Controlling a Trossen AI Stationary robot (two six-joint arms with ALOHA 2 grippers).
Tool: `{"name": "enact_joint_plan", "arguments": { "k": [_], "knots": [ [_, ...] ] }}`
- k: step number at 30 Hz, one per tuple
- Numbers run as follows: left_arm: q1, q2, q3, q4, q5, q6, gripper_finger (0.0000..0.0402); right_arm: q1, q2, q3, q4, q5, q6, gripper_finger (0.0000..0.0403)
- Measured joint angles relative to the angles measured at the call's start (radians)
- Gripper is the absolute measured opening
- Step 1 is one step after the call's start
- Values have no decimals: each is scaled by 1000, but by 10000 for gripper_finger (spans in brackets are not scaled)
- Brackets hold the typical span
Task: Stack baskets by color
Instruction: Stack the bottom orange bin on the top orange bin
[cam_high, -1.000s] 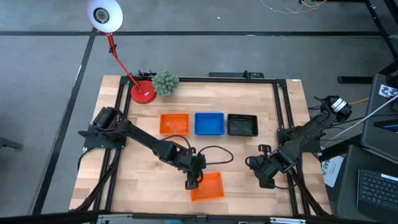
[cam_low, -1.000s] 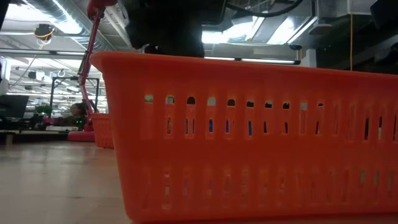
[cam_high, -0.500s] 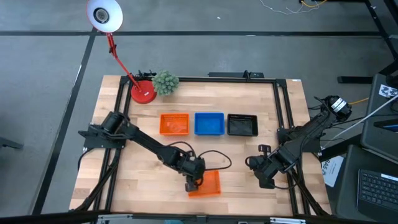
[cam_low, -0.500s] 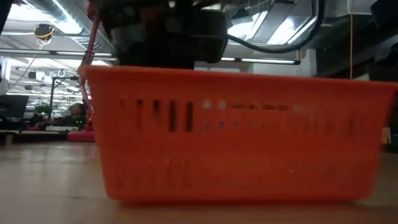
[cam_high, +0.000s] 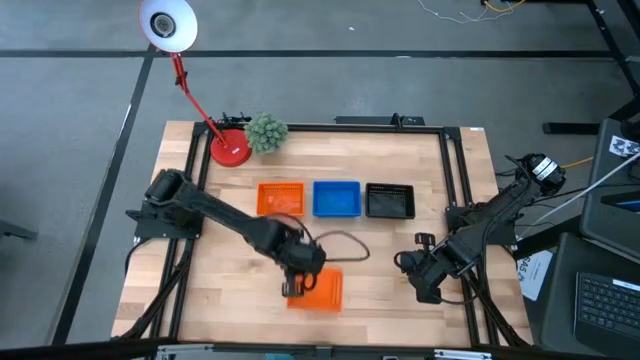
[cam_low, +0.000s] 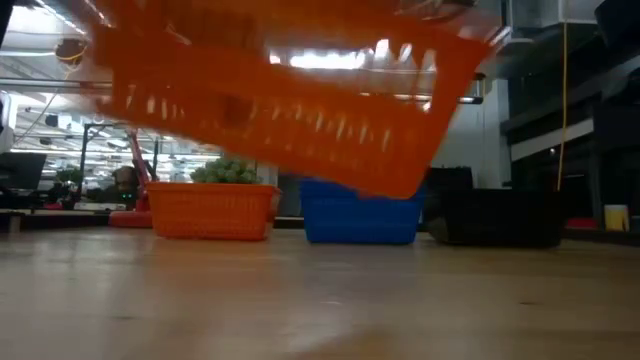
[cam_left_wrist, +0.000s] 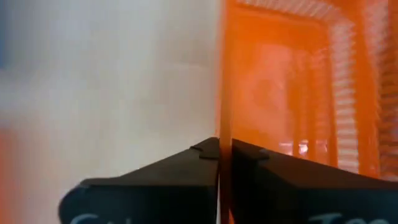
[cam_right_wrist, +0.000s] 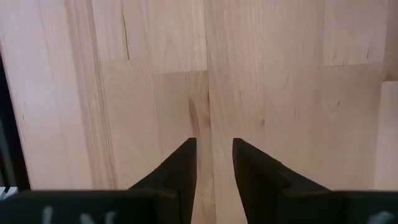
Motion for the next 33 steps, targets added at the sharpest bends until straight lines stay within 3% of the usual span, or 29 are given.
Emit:
{"name": "enact_joint_plan", "arguments": {
  "k": [6, 11, 18, 28, 33],
  "knots": [
    [48, -183, 94, -423, -302, 123, 0, 0, -1, 0, 11, 1, 45, 103],
    [167, -369, 52, -525, -404, 232, 0, 0, 0, 0, 24, 3, 48, 103],
    [421, -518, -103, -449, -380, 580, 0, 0, 0, 0, 25, 25, 46, 103],
    [715, -548, -303, -143, -99, 850, 0, 0, 0, 0, 36, 25, 54, 103],
    [821, -547, -309, -150, 6, 885, 0, 0, 0, 0, 42, 26, 79, 103]
  ]
}}
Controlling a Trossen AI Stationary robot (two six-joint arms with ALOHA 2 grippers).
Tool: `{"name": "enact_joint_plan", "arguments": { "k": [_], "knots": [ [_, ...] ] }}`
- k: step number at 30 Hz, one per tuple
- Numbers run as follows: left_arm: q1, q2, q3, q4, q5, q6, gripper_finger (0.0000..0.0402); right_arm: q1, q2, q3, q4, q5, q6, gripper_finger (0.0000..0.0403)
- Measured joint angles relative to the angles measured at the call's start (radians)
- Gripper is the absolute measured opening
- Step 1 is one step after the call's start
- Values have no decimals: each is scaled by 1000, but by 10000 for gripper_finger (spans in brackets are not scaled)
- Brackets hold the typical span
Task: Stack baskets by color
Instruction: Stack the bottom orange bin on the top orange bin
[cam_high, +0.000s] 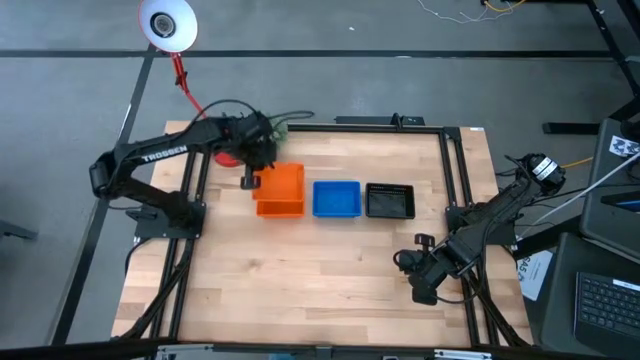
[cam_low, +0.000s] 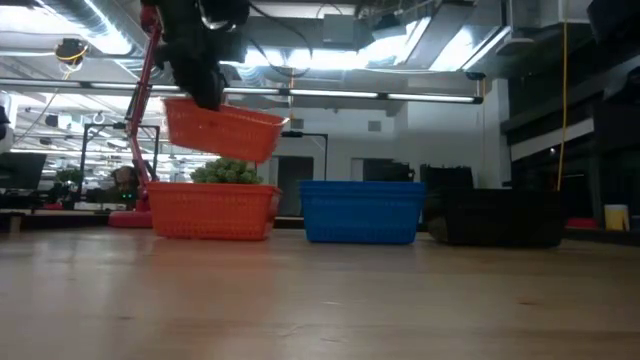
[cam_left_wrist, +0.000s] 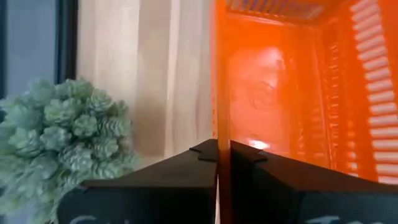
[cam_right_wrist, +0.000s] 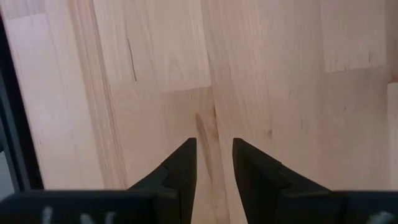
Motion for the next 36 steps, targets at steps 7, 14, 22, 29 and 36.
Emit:
{"name": "enact_joint_plan", "arguments": {
  "k": [7, 14, 22, 29, 36],
  "knots": [
    [87, 4, -2, 6, 152, 78, 0, 0, 0, 0, 0, 11, -2, 103],
    [79, 9, -187, 133, 192, 3, 0, 0, 0, 0, 10, 26, -2, 103],
    [36, -6, -274, 290, 166, -30, 0, 0, 0, 0, 10, 11, -2, 103],
    [19, -5, -274, 276, 187, -61, 0, 0, 0, 0, 10, 9, 18, 103],
    [-5, -5, -274, 287, 183, -86, 23, 0, 0, 0, 10, 8, 18, 103]
  ]
}}
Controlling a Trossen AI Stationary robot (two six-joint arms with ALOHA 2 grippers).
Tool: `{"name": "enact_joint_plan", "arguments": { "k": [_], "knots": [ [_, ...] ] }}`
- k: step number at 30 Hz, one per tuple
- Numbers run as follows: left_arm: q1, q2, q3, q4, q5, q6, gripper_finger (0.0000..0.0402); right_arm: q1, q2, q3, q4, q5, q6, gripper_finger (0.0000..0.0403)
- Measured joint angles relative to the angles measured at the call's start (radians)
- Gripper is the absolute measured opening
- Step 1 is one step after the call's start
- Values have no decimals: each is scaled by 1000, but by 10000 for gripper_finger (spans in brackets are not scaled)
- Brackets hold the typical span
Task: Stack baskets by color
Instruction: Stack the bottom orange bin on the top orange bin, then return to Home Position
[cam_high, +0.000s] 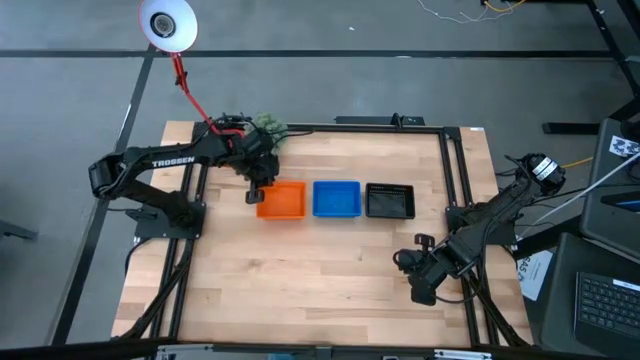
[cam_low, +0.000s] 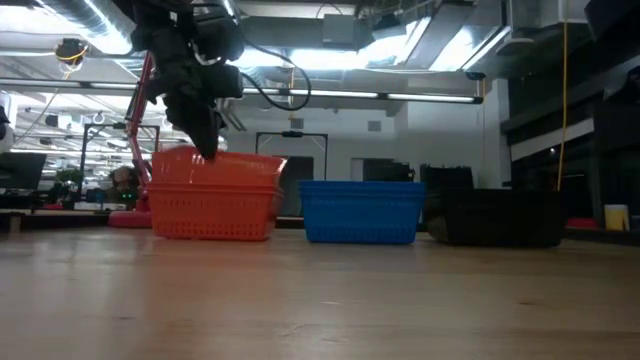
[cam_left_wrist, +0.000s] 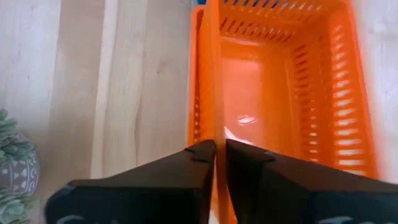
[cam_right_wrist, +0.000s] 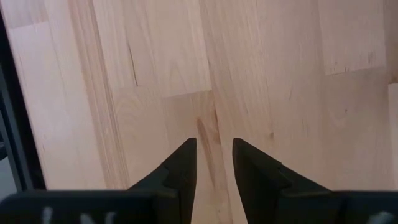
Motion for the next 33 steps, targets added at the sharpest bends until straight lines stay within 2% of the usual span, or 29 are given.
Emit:
{"name": "enact_joint_plan", "arguments": {
  "k": [9, 17, 21, 25, 27, 30, 33],
  "knots": [
    [0, 0, 1, 11, -4, -26, 72, 0, 0, 0, 0, 0, 0, 103],
    [-6, 1, 82, 5, -1, -114, 74, 0, 0, 0, 0, 3, 3, 103],
    [-15, 1, 122, 7, -5, -222, 74, 0, 0, 0, 0, -3, 39, 103],
    [-28, 0, 156, -106, -4, -408, 74, 0, 0, 0, 5, -92, 106, 103],
    [-37, -11, 158, -171, -6, -505, 74, 0, 0, 0, 14, -101, 113, 103],
    [-75, -39, 143, -219, -66, -529, 74, 3, 0, 0, 55, -28, 229, 103],
    [-141, -125, 82, -201, -117, -536, 74, 15, -3, 0, 79, 34, 143, 103]
  ]
}}
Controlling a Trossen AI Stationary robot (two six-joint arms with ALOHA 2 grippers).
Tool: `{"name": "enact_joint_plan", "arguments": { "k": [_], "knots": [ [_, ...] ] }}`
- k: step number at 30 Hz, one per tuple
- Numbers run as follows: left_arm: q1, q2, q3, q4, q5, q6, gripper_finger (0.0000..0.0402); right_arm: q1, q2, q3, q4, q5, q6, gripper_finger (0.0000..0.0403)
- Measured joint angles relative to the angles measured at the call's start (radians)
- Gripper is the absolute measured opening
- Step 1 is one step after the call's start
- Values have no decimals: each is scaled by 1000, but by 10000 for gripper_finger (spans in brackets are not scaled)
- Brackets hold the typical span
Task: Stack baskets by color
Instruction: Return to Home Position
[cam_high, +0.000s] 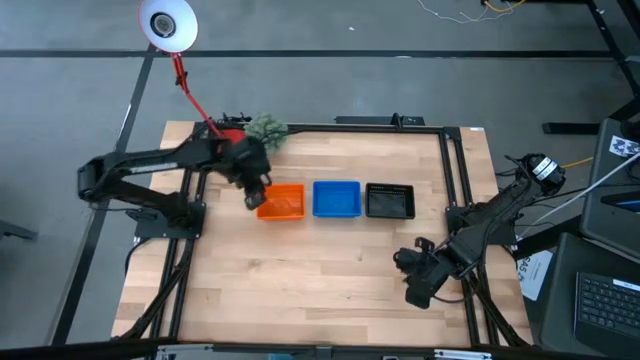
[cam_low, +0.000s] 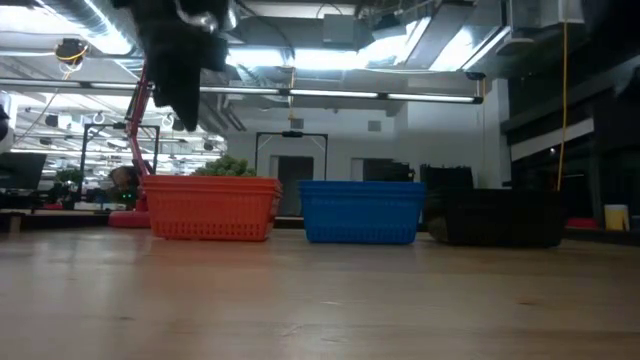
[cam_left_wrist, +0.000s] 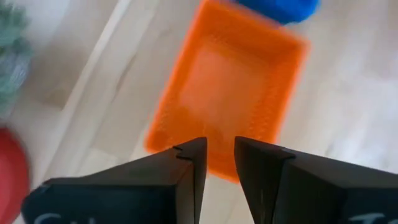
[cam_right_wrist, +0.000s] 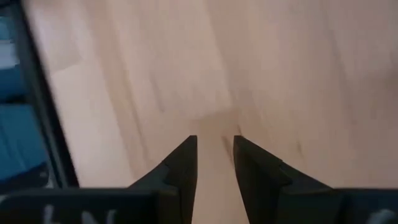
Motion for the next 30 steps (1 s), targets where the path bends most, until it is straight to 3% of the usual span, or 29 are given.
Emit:
{"name": "enact_joint_plan", "arguments": {
  "k": [8, 14, 20, 26, 30],
  "knots": [
    [-180, -451, -341, 288, 11, -120, 73, 14, -117, 0, 226, 52, -313, 103],
    [-304, -741, -611, 629, 8, -110, 73, 14, -186, 0, 381, 64, -546, 103],
    [-354, -885, -768, 790, -63, -80, 73, 14, -195, 0, 433, 65, -646, 103],
    [-377, -968, -909, 960, -64, -12, 73, 14, -195, -3, 445, 15, -683, 103],
    [-391, -1002, -966, 1019, -69, -11, 73, 8, -204, -42, 545, -9, -807, 103]
  ]
}}
